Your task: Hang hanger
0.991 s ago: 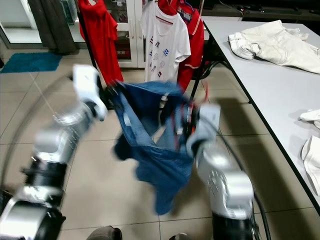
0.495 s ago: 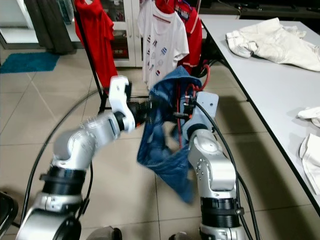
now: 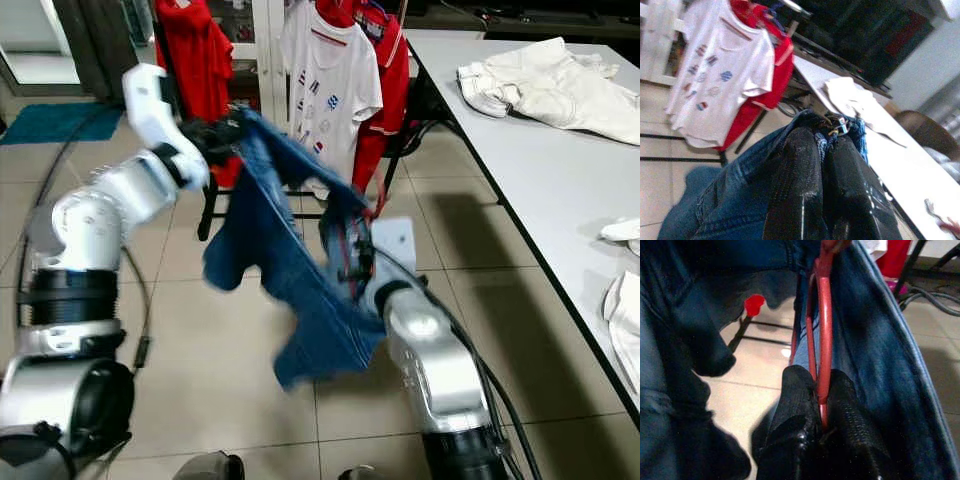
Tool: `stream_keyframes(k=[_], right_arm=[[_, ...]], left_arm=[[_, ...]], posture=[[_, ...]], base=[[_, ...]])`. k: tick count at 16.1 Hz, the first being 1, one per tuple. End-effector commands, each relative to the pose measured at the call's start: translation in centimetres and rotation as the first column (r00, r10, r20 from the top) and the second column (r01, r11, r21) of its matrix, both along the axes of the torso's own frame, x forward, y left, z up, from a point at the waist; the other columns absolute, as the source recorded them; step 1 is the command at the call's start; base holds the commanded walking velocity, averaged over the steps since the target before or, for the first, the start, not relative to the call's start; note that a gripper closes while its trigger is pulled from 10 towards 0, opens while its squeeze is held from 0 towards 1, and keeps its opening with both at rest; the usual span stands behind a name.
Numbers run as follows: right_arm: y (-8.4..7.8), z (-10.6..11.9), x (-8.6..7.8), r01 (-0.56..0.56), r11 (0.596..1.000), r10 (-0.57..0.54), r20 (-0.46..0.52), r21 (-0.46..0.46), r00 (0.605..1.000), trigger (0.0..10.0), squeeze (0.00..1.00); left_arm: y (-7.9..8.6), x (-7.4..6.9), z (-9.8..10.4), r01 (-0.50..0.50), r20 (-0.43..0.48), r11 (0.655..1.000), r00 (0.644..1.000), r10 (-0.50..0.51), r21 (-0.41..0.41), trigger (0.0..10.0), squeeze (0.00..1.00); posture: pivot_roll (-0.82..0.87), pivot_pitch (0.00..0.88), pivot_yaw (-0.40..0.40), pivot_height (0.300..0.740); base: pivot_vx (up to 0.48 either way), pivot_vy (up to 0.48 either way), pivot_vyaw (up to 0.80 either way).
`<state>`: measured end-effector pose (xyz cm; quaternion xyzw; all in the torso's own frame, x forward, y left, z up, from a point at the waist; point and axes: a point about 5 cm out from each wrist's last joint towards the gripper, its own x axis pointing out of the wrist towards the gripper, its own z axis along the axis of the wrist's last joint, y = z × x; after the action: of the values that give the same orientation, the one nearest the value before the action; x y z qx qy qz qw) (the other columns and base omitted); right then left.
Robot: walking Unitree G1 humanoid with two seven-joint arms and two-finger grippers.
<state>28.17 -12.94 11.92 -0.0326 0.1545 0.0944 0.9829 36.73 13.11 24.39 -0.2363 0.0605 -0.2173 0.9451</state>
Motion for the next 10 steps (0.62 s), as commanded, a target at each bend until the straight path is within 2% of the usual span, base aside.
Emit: stream_keyframes(k=[1,2,3,5,6,8,10], right_arm=[[-0.9,-0.5,-0.6,0.008,1.0,-0.009,-0.031,-0.03,0.999,10.0,0.0],[-1.2,-0.4,-1.0,-0.005,1.0,0.004,-0.032,-0.019,0.999,10.0,0.0],[-1.4,-0.1,-1.2,-0.017,1.0,0.017,-0.025,0.0,1.0,10.0,0.0],[-1.5,0.4,-1.2,-0.016,1.0,0.017,-0.011,0.017,1.0,10.0,0.0],[-1.8,1.0,-1.1,0.004,0.999,-0.005,0.009,0.041,1.0,10.0,0.0],[-1.9,2.0,-0.8,0.033,0.991,-0.037,0.023,0.131,0.999,10.0,0.0],[-2.0,2.7,-0.5,0.051,0.978,-0.057,0.023,0.202,0.998,10.0,0.0]], left_arm=[[1.4,0.4,2.1,-0.076,0.082,0.997,0.994,0.076,-0.008,0.0,0.0],[2.1,0.6,1.2,-0.113,0.074,0.992,0.991,0.109,0.048,0.0,0.0],[2.6,0.8,-0.6,-0.144,0.046,0.979,0.989,0.139,0.143,0.0,0.0],[2.4,0.5,-2.9,-0.125,0.002,0.967,0.992,0.128,0.223,0.0,0.0],[1.9,0.0,-4.9,-0.091,-0.029,0.952,0.994,0.104,0.294,0.0,0.0],[2.0,-0.8,-8.8,-0.098,-0.08,0.896,0.986,0.146,0.434,0.0,0.0],[2.3,-1.5,-12.5,-0.088,-0.143,0.858,0.972,0.185,0.507,0.0,0.0]], posture=[[0.02,0.05,-0.009,0.74],[0.02,0.045,-0.001,0.74],[0.02,0.045,-0.001,0.74],[0.01,0.041,0.002,0.74],[0.01,0.039,0.001,0.74],[0.0,0.036,-0.003,0.74],[0.01,0.034,-0.013,0.74]], base=[[0.0,0.0,0.0],[0.0,0.0,0.0],[0.0,0.0,0.0],[0.0,0.0,0.0],[0.0,0.0,0.0],[0.0,0.0,0.0],[0.0,0.0,0.0]])
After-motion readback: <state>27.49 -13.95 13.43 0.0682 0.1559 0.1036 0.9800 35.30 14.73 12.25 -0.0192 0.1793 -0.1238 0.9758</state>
